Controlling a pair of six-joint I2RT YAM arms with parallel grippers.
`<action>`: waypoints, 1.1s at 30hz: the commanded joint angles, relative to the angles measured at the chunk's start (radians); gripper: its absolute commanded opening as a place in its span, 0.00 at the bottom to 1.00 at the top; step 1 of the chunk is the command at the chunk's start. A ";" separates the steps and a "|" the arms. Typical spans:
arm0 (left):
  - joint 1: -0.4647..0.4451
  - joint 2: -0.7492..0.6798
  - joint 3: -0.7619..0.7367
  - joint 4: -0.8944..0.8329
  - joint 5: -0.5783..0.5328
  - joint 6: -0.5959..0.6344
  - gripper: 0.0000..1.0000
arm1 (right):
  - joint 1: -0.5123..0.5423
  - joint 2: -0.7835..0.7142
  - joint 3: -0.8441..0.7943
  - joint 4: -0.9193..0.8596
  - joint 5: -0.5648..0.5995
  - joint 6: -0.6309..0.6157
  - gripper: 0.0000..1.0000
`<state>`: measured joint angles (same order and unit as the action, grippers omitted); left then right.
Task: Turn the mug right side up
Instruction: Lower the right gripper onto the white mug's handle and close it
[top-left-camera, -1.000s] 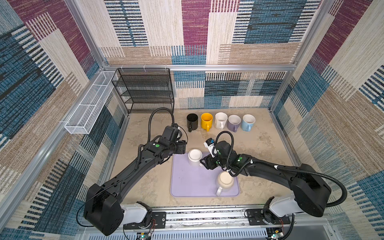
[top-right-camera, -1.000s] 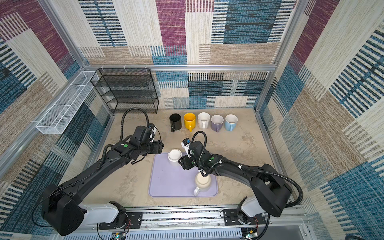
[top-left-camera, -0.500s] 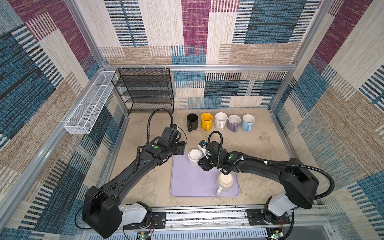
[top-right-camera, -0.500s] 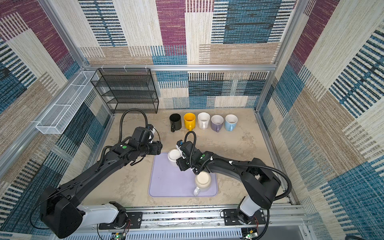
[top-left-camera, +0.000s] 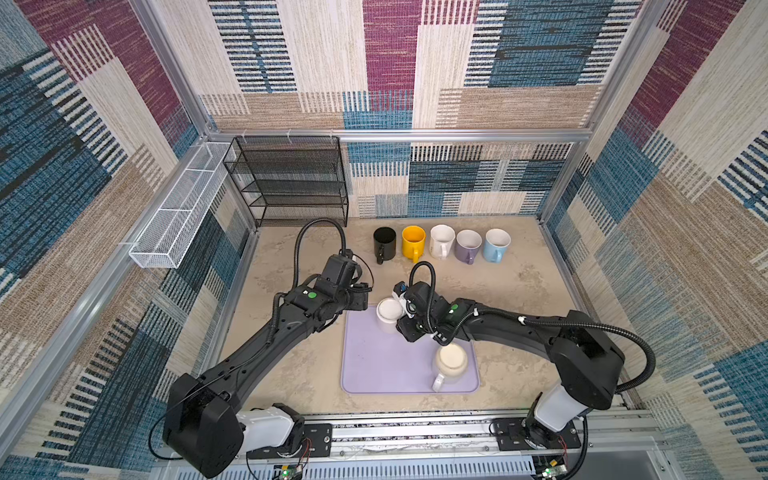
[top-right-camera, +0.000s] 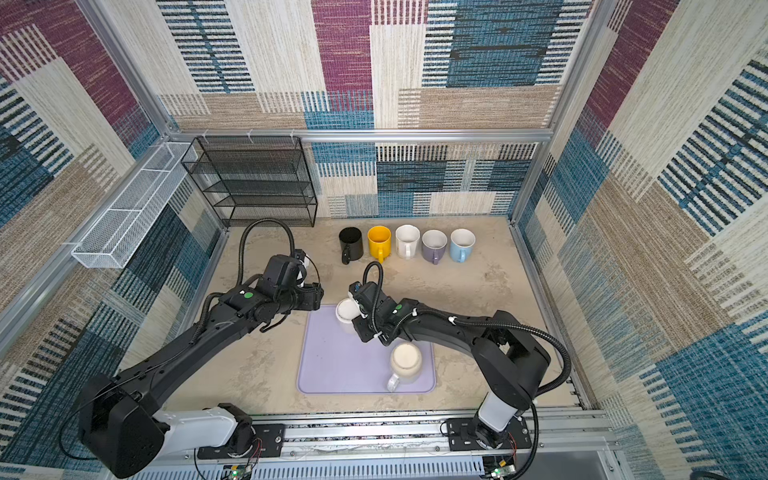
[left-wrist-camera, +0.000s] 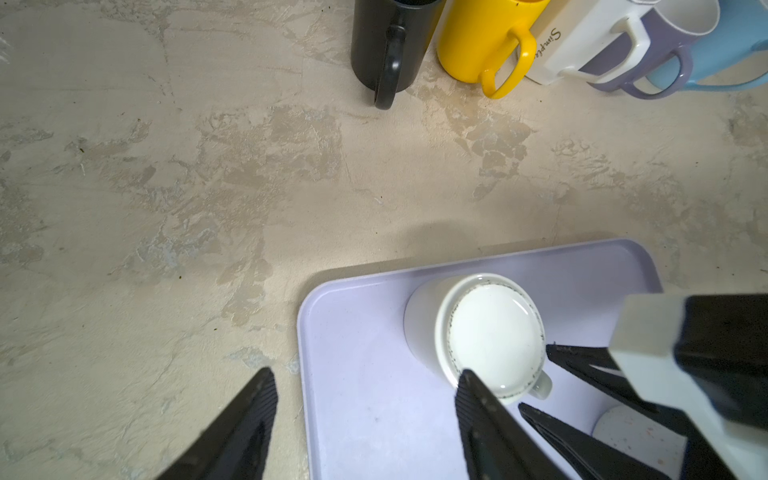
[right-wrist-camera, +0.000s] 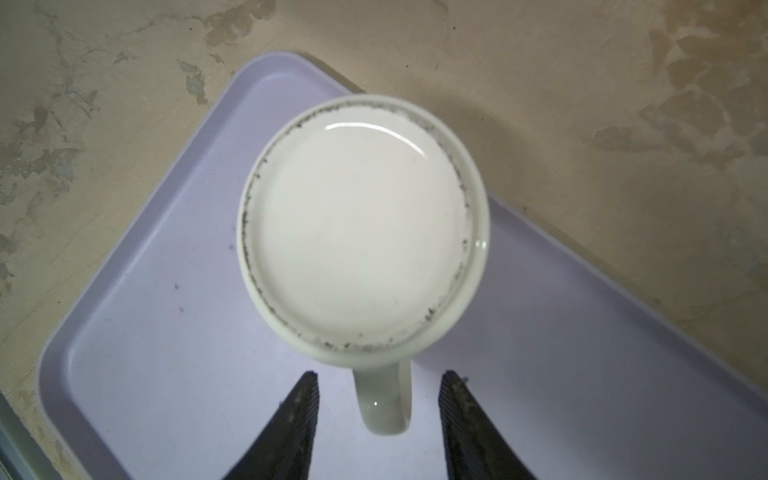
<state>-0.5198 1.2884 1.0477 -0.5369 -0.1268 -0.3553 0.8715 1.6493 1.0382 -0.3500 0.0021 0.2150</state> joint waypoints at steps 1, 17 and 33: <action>-0.001 -0.004 -0.004 0.002 -0.014 -0.001 0.70 | 0.004 0.011 0.018 -0.012 0.008 -0.014 0.48; 0.000 -0.017 -0.021 -0.008 -0.038 0.012 0.70 | 0.013 0.040 0.048 -0.033 0.021 -0.020 0.40; 0.000 -0.016 -0.018 -0.015 -0.044 0.013 0.70 | 0.017 0.063 0.068 -0.049 0.030 -0.022 0.32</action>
<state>-0.5194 1.2736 1.0294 -0.5457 -0.1543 -0.3450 0.8860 1.7073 1.0939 -0.3988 0.0189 0.1970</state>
